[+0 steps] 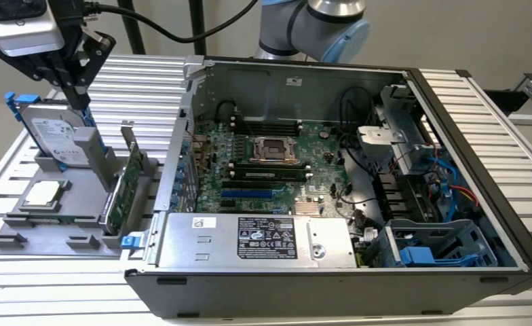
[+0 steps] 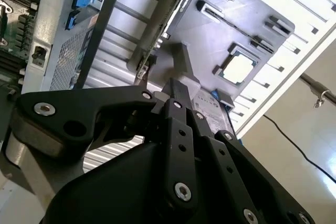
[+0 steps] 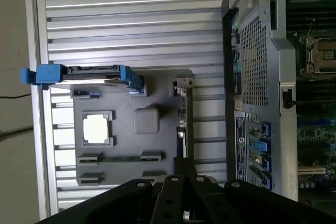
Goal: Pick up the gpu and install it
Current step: 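Reach for the gpu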
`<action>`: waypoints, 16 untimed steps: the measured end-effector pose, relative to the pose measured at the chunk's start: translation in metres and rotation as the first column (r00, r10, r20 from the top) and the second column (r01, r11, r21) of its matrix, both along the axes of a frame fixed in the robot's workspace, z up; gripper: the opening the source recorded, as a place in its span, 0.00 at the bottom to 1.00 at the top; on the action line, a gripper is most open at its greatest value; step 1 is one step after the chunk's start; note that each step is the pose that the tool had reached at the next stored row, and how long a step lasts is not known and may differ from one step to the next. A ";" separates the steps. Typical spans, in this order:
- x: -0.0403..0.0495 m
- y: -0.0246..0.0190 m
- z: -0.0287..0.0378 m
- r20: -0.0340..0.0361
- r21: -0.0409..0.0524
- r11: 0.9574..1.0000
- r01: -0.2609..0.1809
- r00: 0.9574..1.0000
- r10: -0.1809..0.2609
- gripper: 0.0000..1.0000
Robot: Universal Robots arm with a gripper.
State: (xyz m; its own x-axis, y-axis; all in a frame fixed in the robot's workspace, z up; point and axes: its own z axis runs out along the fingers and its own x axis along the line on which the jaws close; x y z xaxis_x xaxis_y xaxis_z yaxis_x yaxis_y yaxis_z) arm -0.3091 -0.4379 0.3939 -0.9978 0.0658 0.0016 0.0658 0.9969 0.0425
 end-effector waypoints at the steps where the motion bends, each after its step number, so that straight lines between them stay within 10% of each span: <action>1: 0.0001 -0.0008 -0.0001 0.000 0.000 1.000 0.000 1.000 0.000 0.00; 16: 0.0003 -0.0103 -0.0007 -0.005 0.000 1.000 -0.001 1.000 0.001 0.00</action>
State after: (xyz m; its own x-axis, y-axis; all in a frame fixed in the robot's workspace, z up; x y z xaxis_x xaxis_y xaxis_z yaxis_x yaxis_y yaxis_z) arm -0.3088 -0.4481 0.3932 -0.9979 0.0647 0.0061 0.0649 0.9970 0.0422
